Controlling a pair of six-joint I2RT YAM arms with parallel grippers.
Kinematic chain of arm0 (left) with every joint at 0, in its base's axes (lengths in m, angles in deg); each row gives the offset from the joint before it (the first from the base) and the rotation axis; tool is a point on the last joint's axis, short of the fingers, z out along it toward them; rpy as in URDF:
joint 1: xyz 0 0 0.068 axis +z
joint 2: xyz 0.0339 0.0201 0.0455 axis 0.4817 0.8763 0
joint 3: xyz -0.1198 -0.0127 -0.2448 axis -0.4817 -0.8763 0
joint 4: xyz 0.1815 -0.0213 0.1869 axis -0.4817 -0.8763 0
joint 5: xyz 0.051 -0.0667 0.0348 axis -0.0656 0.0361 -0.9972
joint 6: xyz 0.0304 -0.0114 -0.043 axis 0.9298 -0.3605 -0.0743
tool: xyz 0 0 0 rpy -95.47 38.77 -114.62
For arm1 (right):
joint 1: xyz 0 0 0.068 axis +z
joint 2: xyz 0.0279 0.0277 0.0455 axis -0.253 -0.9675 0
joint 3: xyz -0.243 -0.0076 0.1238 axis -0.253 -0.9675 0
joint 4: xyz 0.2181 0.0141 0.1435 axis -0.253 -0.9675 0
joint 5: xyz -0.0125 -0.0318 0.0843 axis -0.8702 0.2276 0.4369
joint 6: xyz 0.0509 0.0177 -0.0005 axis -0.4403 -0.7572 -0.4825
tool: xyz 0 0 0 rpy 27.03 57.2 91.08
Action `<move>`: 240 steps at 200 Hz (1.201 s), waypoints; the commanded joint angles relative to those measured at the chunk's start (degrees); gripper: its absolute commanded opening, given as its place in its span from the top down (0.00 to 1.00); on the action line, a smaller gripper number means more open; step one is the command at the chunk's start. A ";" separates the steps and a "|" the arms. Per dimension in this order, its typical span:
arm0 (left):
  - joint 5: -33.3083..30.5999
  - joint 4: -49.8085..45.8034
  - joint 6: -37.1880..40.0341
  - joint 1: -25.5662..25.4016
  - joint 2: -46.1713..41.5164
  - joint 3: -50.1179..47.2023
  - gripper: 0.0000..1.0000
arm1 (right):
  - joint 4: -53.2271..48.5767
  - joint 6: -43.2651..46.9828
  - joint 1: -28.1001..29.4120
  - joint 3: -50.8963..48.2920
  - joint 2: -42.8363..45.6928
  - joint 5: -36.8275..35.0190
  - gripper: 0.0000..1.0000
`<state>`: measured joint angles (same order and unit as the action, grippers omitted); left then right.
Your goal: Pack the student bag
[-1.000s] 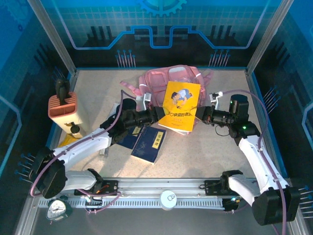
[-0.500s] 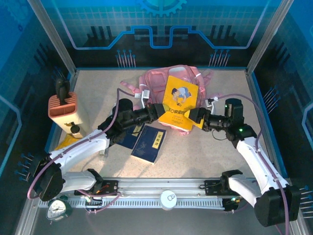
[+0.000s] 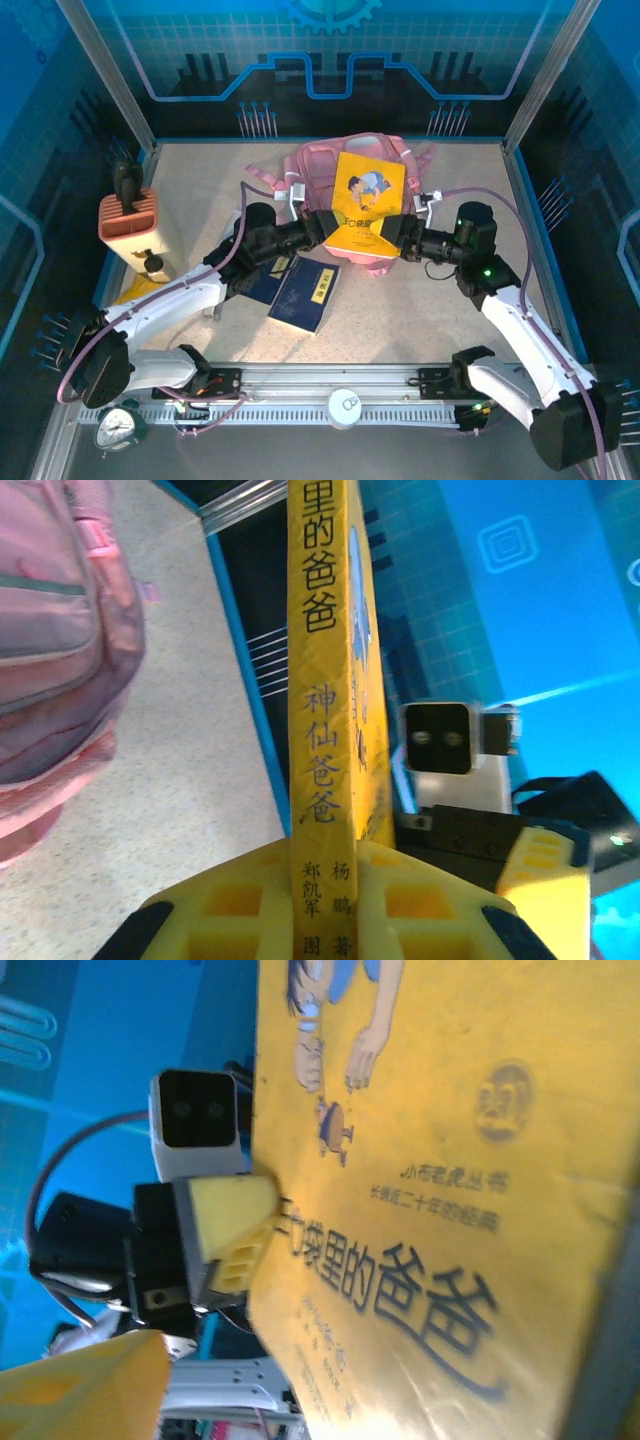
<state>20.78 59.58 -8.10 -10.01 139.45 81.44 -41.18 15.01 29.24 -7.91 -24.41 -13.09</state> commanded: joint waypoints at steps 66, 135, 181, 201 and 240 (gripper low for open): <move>-3.41 -7.33 6.73 -0.61 -0.71 4.42 1.00 | -2.63 4.56 -0.43 0.31 -1.67 -5.06 0.81; -7.11 -22.31 17.63 -1.13 -2.38 6.71 0.52 | -18.20 13.52 -2.68 3.62 2.72 -10.82 0.97; -15.48 -36.51 33.13 -1.03 -1.65 10.44 0.38 | -30.80 20.10 -6.11 5.11 6.31 -16.30 0.95; -15.88 -38.34 39.45 -1.02 1.33 12.77 0.36 | -35.49 22.18 -7.48 5.61 7.53 -18.46 0.94; -15.38 -39.17 51.62 -1.10 10.85 18.71 0.34 | -39.09 23.42 -9.92 4.96 8.28 -17.31 0.93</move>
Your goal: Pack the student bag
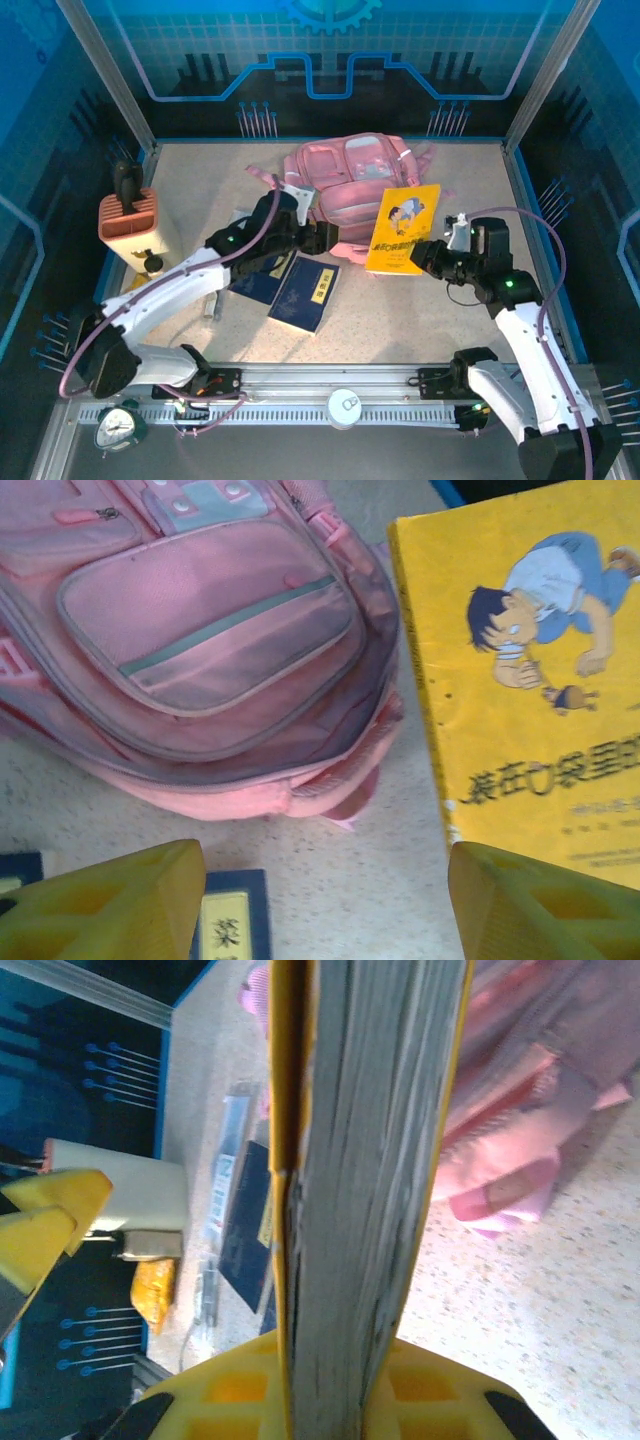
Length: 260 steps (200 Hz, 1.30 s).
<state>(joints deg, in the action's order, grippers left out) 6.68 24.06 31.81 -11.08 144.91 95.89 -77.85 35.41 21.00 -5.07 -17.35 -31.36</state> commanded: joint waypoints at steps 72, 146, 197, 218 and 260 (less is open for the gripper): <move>-2.78 -4.50 23.37 -1.02 21.69 15.19 0.30 | -6.98 4.97 -8.58 -1.23 2.26 1.50 0.90; -7.38 -5.11 29.76 -3.08 37.42 25.84 0.28 | -6.26 5.68 -11.70 -3.16 1.63 -2.53 0.90; -12.65 -5.94 33.52 -3.76 45.08 32.08 0.28 | -6.14 6.39 -14.01 -3.79 1.16 -1.34 0.90; -16.14 -5.97 33.92 -3.79 46.61 34.38 0.31 | -5.27 6.08 -14.52 -3.83 0.76 0.49 0.90; -17.98 -4.19 36.03 -3.63 48.34 36.12 0.35 | -4.82 6.03 -15.05 -3.99 0.85 0.84 0.90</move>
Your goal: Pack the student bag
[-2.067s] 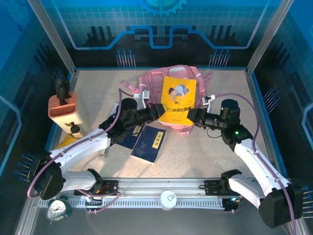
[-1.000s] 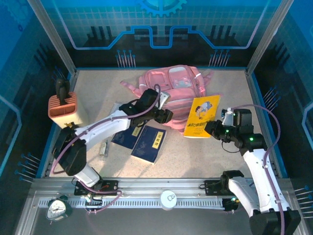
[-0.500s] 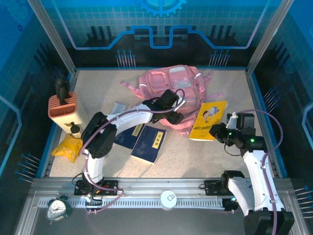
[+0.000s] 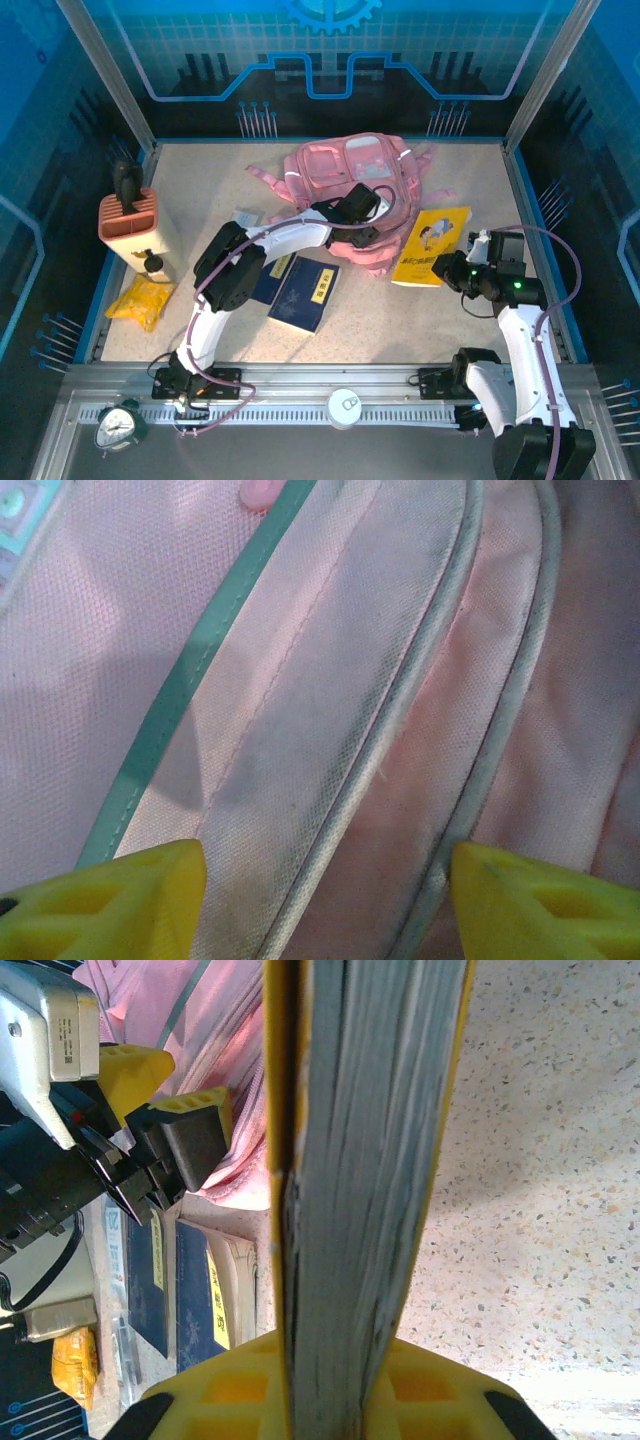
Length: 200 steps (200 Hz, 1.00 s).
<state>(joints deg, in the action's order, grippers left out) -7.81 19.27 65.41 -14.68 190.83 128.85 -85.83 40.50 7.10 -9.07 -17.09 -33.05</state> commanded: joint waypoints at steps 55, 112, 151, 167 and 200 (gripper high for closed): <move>-3.48 -3.54 3.87 0.13 6.90 8.22 0.48 | 3.28 1.07 -1.91 0.28 0.52 3.78 0.90; -5.89 -3.81 7.14 0.28 2.88 9.70 0.84 | 1.41 1.92 -2.63 1.69 1.63 3.56 0.90; -7.11 -3.68 11.78 0.57 -1.38 12.01 0.96 | 0.76 1.61 -2.73 2.41 1.57 5.15 0.90; -7.71 -3.89 13.04 1.10 -3.04 13.21 0.99 | 0.47 1.97 -2.73 3.11 1.55 5.35 0.90; -6.76 -3.63 13.57 2.38 -6.18 15.43 1.00 | 0.87 0.56 -2.61 3.82 1.12 6.53 0.90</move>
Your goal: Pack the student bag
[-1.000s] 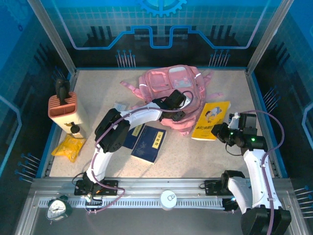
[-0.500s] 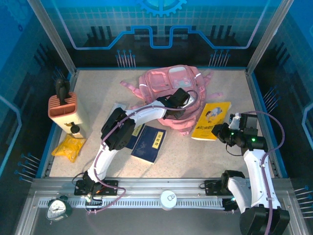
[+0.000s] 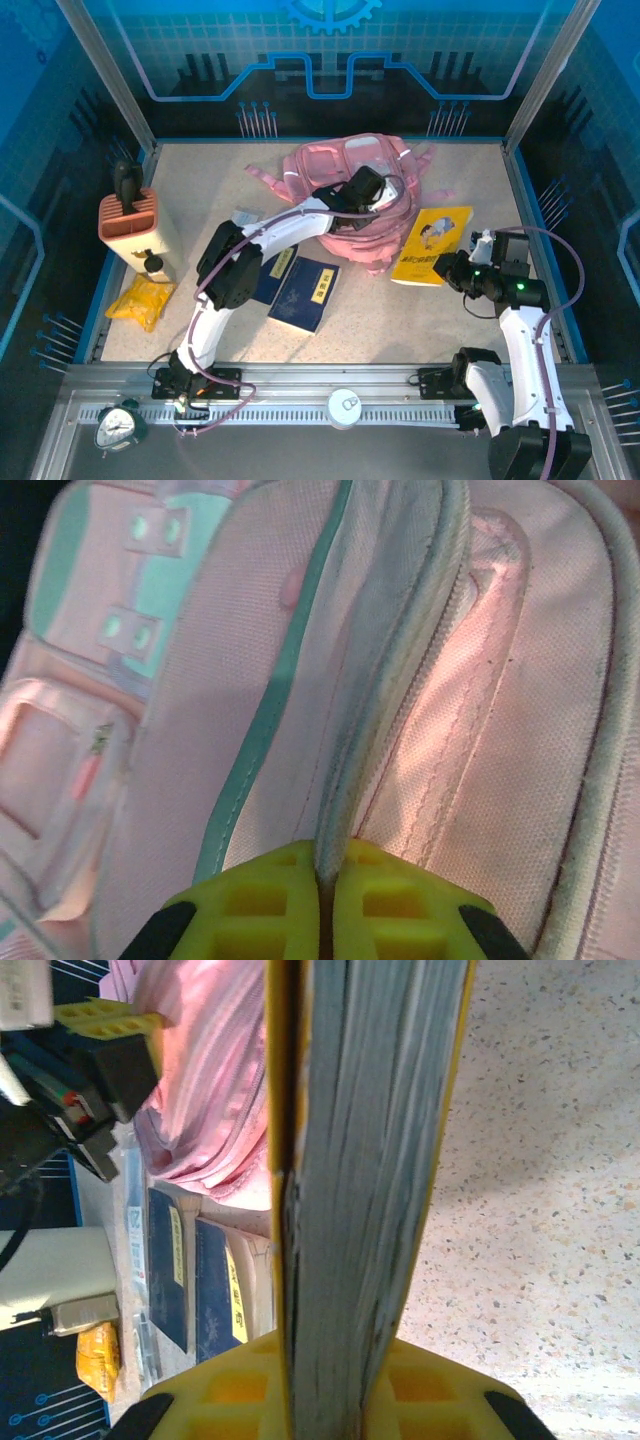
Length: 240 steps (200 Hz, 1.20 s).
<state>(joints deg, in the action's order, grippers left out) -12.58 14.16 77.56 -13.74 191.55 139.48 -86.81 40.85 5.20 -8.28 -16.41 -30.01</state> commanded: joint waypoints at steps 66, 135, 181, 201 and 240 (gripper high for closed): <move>-1.55 0.10 5.02 3.69 -7.18 13.19 1.00 | 10.78 -4.64 5.50 3.04 -5.48 6.08 0.90; 1.60 1.44 2.79 4.12 -8.89 14.27 1.00 | 35.98 -11.52 18.75 4.79 -22.50 2.47 0.89; 3.79 2.03 0.94 4.05 -10.17 13.63 1.00 | 50.16 -13.18 20.17 10.99 -37.66 1.96 0.89; 3.73 2.14 0.42 4.18 -10.25 13.85 1.00 | 53.77 -14.05 20.69 13.95 -44.13 2.42 0.88; 3.98 2.68 0.04 4.71 -10.23 14.28 1.00 | 56.26 -11.83 23.24 19.82 -54.69 0.03 0.83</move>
<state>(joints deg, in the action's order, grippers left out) -10.13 11.19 79.00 -9.48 186.53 150.25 -38.01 26.90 26.21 5.83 -66.40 -29.27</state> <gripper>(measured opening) 0.063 0.161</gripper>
